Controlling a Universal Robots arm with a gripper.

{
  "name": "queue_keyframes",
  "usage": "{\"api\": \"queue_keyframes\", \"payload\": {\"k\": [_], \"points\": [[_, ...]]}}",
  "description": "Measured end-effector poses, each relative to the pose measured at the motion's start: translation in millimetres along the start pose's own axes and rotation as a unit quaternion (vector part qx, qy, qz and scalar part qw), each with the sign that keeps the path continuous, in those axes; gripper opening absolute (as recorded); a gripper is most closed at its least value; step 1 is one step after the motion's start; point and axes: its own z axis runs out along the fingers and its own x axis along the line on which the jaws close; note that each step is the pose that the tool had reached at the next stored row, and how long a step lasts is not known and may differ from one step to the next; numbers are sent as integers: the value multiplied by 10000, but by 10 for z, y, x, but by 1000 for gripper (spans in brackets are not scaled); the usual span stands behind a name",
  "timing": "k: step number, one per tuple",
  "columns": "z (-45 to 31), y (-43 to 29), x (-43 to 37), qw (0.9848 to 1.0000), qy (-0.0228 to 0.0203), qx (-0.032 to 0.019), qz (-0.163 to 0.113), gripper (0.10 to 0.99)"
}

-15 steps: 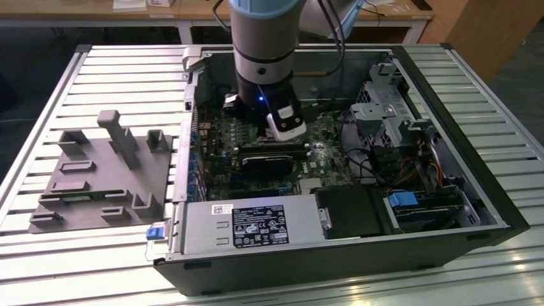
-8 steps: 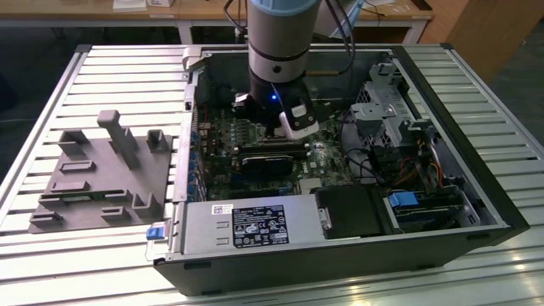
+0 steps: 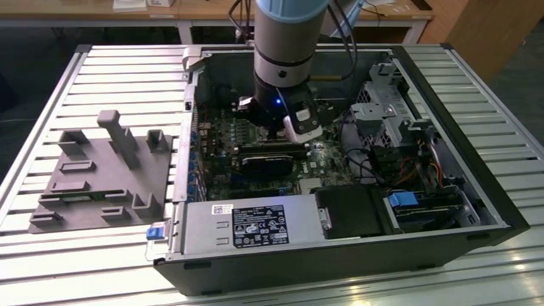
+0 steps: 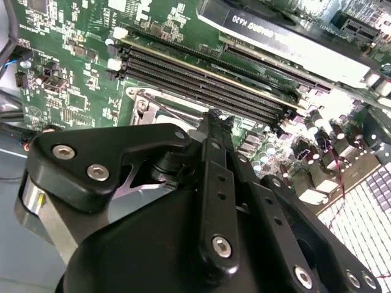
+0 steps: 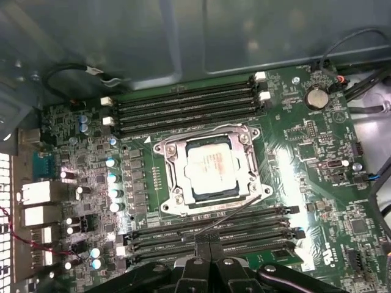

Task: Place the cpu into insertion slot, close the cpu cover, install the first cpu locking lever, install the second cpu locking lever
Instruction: 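Install the second cpu locking lever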

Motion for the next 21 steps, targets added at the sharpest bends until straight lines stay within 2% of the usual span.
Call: {"api": "queue_keyframes", "payload": {"k": [7,12,16,21], "points": [[121,-28,1,10000,15,1,3,102],[203,-55,59,10000,18,-23,3,102],[198,-55,62,10000,19,-21,2,102],[111,-36,64,10000,19,-22,3,102]]}}
